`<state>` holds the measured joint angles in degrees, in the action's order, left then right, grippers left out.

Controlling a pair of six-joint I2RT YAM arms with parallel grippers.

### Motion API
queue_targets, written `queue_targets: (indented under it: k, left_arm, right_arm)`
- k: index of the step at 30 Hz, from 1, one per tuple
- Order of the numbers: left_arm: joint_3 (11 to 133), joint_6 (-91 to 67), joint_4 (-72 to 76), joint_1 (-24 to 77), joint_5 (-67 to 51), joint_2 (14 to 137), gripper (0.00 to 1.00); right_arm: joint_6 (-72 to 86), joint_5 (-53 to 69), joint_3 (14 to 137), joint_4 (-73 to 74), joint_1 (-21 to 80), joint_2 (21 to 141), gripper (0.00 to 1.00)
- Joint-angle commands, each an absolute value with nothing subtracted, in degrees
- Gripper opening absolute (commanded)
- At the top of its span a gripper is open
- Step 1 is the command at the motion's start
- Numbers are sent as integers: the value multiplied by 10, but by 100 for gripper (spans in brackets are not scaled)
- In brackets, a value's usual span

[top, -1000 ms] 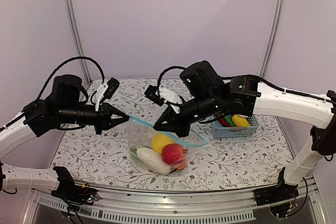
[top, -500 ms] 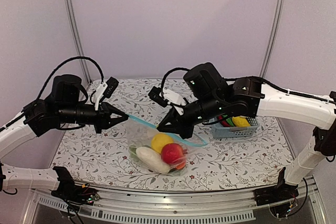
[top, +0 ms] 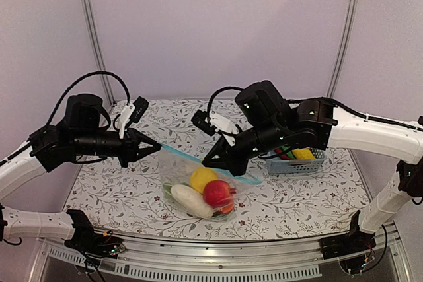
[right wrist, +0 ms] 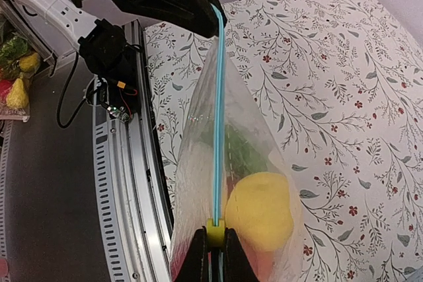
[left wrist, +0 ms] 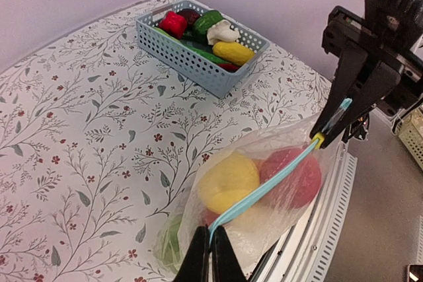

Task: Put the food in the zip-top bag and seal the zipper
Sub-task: Zip the zipper on the zipper food storage bag.

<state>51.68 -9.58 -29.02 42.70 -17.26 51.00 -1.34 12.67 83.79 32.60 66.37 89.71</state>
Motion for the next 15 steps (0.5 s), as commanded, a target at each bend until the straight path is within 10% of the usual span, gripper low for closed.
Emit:
queue_targets:
  k: [1, 15]
  left_arm:
    - [514, -101, -280, 403, -129, 499, 0]
    - [512, -102, -280, 401, -120, 497, 0]
  right_arm:
    - [11, 118, 820, 384, 666, 870, 1]
    - [40, 92, 789, 397, 666, 835, 1]
